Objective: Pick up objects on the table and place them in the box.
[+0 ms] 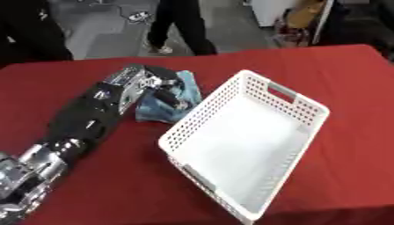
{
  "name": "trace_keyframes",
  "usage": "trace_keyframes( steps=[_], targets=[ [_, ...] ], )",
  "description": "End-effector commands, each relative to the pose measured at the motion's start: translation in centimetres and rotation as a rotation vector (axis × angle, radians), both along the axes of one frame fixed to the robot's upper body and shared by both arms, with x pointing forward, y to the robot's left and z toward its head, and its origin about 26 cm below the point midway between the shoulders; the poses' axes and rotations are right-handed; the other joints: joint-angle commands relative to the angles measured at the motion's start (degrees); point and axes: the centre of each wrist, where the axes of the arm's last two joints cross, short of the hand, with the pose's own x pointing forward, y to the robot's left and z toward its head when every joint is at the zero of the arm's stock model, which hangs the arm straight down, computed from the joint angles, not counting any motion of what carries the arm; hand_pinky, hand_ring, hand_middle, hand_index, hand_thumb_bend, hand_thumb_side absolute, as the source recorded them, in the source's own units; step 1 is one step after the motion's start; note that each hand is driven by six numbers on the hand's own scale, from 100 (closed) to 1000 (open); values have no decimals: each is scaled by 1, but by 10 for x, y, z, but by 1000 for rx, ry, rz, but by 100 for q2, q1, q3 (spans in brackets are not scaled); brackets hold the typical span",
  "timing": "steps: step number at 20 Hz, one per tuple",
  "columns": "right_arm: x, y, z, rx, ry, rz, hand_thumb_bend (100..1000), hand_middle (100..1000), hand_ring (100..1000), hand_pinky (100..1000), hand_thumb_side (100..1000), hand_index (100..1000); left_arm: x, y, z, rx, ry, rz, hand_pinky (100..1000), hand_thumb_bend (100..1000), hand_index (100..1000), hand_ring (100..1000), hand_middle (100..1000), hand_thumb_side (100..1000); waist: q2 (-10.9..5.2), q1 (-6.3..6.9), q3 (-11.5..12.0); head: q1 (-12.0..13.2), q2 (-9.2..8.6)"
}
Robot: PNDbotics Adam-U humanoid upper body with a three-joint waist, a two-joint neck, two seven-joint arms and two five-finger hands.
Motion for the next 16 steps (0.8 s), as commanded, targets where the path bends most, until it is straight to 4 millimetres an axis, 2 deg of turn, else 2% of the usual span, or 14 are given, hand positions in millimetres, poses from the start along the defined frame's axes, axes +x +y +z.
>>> trace_keyframes(
  steps=[1, 4, 6, 7, 8, 9, 10, 14, 16],
  targets=[
    [-2, 0, 10, -19, -34, 7, 100, 831, 853, 809, 1000, 956, 1, 0, 14, 77, -28, -28, 696, 837, 914, 748, 791, 807, -39, -21, -13, 25, -5],
    [-1, 0, 10, -19, -36, 7, 100, 831, 853, 809, 1000, 957, 0, -1, 15, 120, -45, -41, 674, 886, 878, 705, 750, 764, -30, -22, -15, 18, -5],
    [-1, 0, 11, -18, -37, 7, 100, 831, 853, 809, 1000, 956, 0, 1, 16, 140, -55, -36, 626, 847, 812, 599, 680, 599, -27, -23, -13, 17, -5],
    [-1, 0, 11, -18, -38, 7, 100, 831, 853, 809, 1000, 956, 1, 2, 16, 147, -56, -26, 585, 756, 767, 542, 647, 443, -25, -24, -13, 18, -5],
    [-1, 0, 11, -17, -39, 6, 100, 831, 853, 809, 1000, 956, 1, 4, 16, 148, -56, -11, 585, 756, 767, 542, 647, 443, -24, -25, -14, 19, -5],
    [-1, 0, 11, -17, -39, 6, 100, 831, 853, 809, 1000, 956, 1, 5, 15, 147, -56, 3, 500, 621, 703, 451, 597, 218, -22, -26, -15, 18, -5],
    [-1, 0, 11, -16, -40, 6, 100, 831, 853, 809, 1000, 956, 1, 7, 14, 142, -56, 23, 421, 571, 664, 388, 566, 168, -20, -27, -14, 14, -5],
    [-1, 0, 11, -16, -42, 4, 100, 831, 852, 809, 1000, 956, 1, 13, 11, 111, -75, 71, 127, 494, 459, 117, 435, 142, -14, -30, -9, 17, -5],
    [-1, 0, 11, -15, -42, 3, 100, 831, 852, 809, 1000, 956, 1, 15, 10, 95, -86, 80, 100, 456, 353, 100, 352, 138, -10, -32, -6, 15, -5]
  ],
)
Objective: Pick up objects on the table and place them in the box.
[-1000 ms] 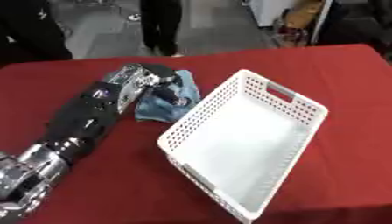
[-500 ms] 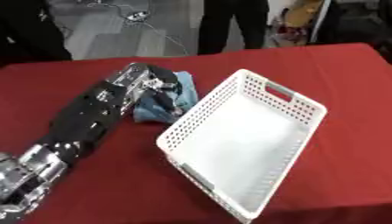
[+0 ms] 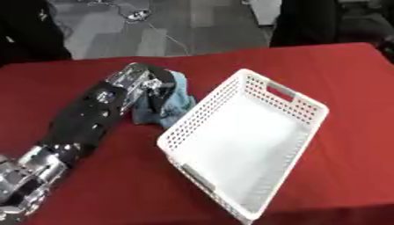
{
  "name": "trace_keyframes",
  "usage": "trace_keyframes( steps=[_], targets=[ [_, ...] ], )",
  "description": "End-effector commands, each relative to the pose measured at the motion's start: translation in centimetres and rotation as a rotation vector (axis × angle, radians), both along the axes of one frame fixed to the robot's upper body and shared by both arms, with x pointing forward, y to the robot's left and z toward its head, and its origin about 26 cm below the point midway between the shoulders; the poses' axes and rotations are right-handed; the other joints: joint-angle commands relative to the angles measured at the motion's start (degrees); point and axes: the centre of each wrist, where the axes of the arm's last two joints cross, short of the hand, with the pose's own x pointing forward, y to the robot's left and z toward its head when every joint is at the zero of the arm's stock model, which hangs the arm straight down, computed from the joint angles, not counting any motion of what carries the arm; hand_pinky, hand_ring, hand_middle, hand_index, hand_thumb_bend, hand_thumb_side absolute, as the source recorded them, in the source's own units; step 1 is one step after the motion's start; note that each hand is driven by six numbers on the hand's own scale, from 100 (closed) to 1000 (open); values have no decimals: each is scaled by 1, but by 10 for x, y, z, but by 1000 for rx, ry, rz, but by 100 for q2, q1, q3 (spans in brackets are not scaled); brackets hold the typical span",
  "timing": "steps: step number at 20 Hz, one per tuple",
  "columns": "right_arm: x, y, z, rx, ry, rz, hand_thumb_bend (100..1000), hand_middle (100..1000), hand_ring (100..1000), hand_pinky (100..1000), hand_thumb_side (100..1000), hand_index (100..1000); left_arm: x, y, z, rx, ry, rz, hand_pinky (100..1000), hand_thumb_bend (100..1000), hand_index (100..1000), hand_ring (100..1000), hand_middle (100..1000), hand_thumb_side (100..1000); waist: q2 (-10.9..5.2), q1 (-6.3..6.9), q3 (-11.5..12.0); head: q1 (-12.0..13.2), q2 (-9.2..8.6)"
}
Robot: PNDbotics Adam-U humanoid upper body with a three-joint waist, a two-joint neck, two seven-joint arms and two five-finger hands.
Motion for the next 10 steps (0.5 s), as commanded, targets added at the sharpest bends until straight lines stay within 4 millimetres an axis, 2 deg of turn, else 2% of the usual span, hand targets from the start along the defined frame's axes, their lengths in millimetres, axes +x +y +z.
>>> trace_keyframes(
  steps=[1, 3, 4, 5, 6, 10],
  targets=[
    [-2, 0, 11, -17, -40, 2, 100, 831, 852, 809, 1000, 956, 3, 12, 10, -19, -45, 32, 100, 497, 320, 100, 312, 146, -34, -34, 7, 16, -5],
    [-2, 0, 10, -18, -39, 2, 100, 831, 852, 809, 1000, 956, 3, 13, 8, -28, -34, 37, 100, 661, 300, 100, 262, 148, -32, -38, 13, 22, -5],
    [-2, 0, 10, -18, -39, 1, 100, 831, 852, 809, 1000, 956, 3, 13, 8, -35, -30, 38, 100, 686, 302, 100, 238, 189, -32, -40, 16, 28, -5],
    [-2, 0, 10, -18, -39, 1, 100, 831, 852, 809, 1000, 956, 3, 14, 8, -43, -31, 40, 100, 358, 305, 100, 209, 203, -33, -40, 19, 32, -5],
    [-2, 0, 10, -18, -39, 1, 100, 831, 852, 809, 1000, 956, 4, 14, 10, -52, -43, 45, 100, 288, 297, 100, 187, 232, -34, -41, 21, 38, -5],
    [-2, 0, 10, -18, -38, 0, 100, 831, 852, 809, 1000, 956, 4, 13, 12, -106, -75, 52, 100, 374, 228, 100, 100, 288, -36, -43, 26, 55, -5]
  ],
)
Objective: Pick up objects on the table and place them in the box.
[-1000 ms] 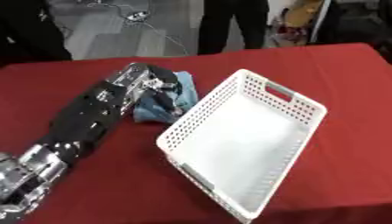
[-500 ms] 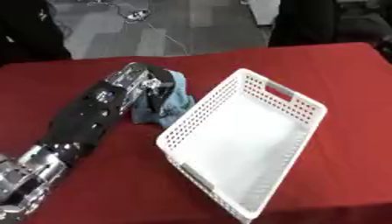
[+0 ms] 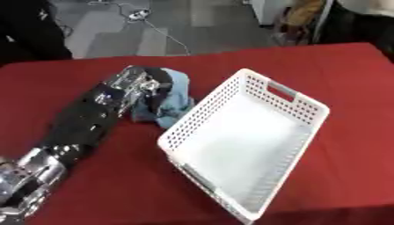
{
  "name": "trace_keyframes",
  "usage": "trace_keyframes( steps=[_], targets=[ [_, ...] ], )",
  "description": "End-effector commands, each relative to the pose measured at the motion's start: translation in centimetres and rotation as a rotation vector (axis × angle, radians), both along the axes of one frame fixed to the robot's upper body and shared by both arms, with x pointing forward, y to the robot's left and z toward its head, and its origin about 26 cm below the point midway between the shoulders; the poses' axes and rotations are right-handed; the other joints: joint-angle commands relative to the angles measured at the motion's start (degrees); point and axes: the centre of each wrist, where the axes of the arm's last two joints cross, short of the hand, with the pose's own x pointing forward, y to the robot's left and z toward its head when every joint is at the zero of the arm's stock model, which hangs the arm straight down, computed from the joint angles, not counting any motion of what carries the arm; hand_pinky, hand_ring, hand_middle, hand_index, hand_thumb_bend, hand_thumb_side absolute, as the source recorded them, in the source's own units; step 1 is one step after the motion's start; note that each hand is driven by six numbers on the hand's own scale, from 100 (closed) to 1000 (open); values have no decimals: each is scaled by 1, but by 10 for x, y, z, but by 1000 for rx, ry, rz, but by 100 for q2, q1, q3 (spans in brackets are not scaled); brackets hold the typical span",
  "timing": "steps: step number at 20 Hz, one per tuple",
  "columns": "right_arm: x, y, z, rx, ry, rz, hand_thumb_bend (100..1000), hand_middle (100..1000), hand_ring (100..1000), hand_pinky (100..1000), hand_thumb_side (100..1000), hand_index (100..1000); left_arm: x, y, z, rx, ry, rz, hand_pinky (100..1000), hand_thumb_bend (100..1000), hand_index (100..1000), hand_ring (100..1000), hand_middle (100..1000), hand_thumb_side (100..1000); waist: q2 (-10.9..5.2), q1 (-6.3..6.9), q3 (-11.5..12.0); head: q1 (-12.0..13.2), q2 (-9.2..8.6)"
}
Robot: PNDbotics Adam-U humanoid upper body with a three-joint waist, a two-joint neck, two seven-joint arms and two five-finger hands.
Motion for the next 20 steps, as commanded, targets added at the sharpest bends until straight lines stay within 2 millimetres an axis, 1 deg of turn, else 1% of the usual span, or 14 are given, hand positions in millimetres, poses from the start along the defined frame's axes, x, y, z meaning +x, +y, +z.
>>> trace_keyframes(
  steps=[1, 3, 8, 13, 15, 16, 17, 18, 19, 20],
  targets=[
    [-2, 0, 10, -19, -33, 1, 100, 831, 852, 809, 1000, 956, 4, 4, 18, -37, -65, 2, 100, 386, 220, 100, 100, 292, -45, -39, 8, 59, -5],
    [-2, 0, 10, -18, -32, 1, 100, 831, 852, 809, 1000, 956, 3, 3, 20, -47, -82, -11, 100, 395, 211, 100, 100, 297, -46, -38, 8, 63, -5],
    [-2, 0, 9, -17, -31, 1, 100, 830, 852, 809, 1000, 956, 4, 1, 27, -37, -106, -28, 100, 372, 203, 100, 100, 299, -56, -35, 7, 73, -5],
    [-2, 0, 9, -17, -29, 1, 100, 830, 852, 809, 1000, 956, 4, -1, 34, -30, -121, -36, 100, 371, 202, 100, 100, 298, -63, -34, 6, 89, -5],
    [-2, 0, 9, -17, -29, 2, 100, 830, 852, 809, 1000, 956, 4, -2, 36, -29, -130, -41, 100, 354, 204, 100, 100, 293, -64, -34, 5, 96, -5],
    [-2, 0, 9, -17, -29, 2, 100, 830, 852, 809, 1000, 956, 4, -2, 37, -28, -133, -40, 100, 204, 249, 100, 100, 258, -65, -34, 4, 95, -5],
    [-2, 0, 9, -17, -29, 2, 100, 830, 852, 809, 1000, 956, 4, -2, 37, -25, -132, -39, 100, 223, 242, 100, 100, 263, -66, -34, 4, 96, -5],
    [-2, 0, 9, -17, -29, 2, 100, 830, 852, 809, 1000, 956, 4, -2, 35, -22, -124, -36, 100, 245, 357, 100, 200, 200, -66, -33, 3, 99, -5],
    [-2, 0, 9, -17, -29, 2, 100, 830, 852, 809, 1000, 956, 4, -2, 33, -16, -107, -34, 100, 207, 304, 100, 143, 230, -67, -33, 2, 99, -5],
    [-2, 0, 9, -17, -29, 2, 100, 830, 852, 809, 1000, 956, 4, -2, 32, -8, -88, -36, 392, 542, 545, 131, 385, 228, -67, -33, 1, 99, -5]
  ],
)
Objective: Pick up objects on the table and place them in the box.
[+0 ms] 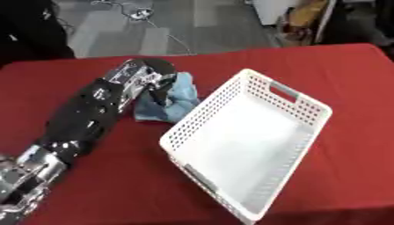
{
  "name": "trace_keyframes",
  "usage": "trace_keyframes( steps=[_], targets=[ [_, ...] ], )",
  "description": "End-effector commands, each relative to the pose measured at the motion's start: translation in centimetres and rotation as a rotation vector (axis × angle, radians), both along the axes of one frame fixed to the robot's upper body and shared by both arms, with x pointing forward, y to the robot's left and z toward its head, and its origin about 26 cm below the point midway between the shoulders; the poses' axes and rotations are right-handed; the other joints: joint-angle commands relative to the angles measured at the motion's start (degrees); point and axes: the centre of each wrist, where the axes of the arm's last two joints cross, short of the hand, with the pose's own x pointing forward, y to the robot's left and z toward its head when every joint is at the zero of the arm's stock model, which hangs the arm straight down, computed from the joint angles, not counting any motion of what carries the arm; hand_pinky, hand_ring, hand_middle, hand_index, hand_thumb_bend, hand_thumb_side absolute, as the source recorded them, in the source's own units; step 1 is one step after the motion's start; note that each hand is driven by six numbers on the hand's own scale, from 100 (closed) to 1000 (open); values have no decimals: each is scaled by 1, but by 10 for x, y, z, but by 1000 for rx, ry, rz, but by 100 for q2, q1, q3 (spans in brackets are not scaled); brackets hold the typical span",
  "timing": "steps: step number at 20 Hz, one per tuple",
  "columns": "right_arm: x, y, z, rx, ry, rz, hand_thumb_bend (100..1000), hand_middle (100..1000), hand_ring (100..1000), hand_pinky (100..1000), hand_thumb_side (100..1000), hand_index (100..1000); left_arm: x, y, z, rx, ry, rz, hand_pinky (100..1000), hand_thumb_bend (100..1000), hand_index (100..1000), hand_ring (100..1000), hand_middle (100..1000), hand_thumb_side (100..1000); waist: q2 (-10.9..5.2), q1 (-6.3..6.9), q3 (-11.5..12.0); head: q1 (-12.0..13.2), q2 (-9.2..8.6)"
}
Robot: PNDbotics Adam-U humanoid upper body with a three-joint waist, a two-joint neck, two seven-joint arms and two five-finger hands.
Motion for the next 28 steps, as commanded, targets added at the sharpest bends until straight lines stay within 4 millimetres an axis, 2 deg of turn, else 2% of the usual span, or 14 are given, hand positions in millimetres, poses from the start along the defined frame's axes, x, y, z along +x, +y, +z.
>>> trace_keyframes(
  steps=[1, 2, 3, 4, 6, 10, 16, 18, 23, 26, 28],
  targets=[
    [-2, 0, 9, -17, -29, 2, 100, 830, 852, 809, 1000, 956, 4, 3, 15, 36, 0, -10, 447, 571, 588, 183, 423, 238, -68, -31, 1, 48, -5],
    [-2, 0, 9, -17, -29, 2, 100, 830, 852, 809, 1000, 956, 4, 3, 15, 46, 18, -18, 651, 737, 763, 537, 642, 294, -68, -31, 1, 46, -5],
    [-2, 0, 9, -17, -29, 1, 100, 830, 852, 809, 1000, 956, 4, 4, 15, 54, 32, -26, 635, 712, 729, 494, 606, 280, -68, -31, 2, 45, -5],
    [-2, 0, 9, -17, -30, 1, 100, 830, 852, 809, 1000, 956, 4, 4, 15, 59, 41, -32, 758, 860, 968, 807, 872, 510, -66, -31, 2, 46, -5],
    [-2, 0, 9, -17, -30, 1, 100, 830, 852, 809, 1000, 956, 4, 4, 18, 64, 41, -44, 794, 862, 1000, 890, 936, 593, -64, -32, 2, 47, -5],
    [-2, 0, 9, -18, -30, 0, 100, 830, 852, 809, 1000, 956, 4, 4, 19, 61, 32, -56, 826, 867, 1000, 953, 977, 650, -62, -34, 2, 54, -5],
    [-2, 0, 10, -17, -32, 1, 100, 830, 852, 809, 1000, 955, 3, 3, 16, 46, 34, -63, 886, 869, 1000, 1000, 1000, 657, -58, -35, -6, 56, -5],
    [-1, 0, 10, -17, -33, 2, 100, 829, 852, 809, 1000, 955, 2, 2, 13, 35, 21, -74, 887, 868, 1000, 1000, 1000, 620, -53, -35, -12, 56, -5],
    [-1, 1, 11, -16, -36, 4, 100, 829, 852, 809, 1000, 955, 1, 3, 3, 32, -1, -90, 883, 866, 1000, 981, 995, 592, -38, -35, -20, 51, -5],
    [-1, 1, 11, -15, -37, 4, 100, 829, 851, 809, 1000, 955, 1, 6, -3, 67, 57, -65, 869, 864, 971, 935, 936, 571, -32, -37, -23, 51, -5],
    [-1, 1, 11, -15, -39, 5, 100, 829, 851, 809, 1000, 955, 1, 10, -10, 97, 117, -34, 851, 867, 913, 896, 884, 574, -29, -37, -23, 53, -5]
  ],
)
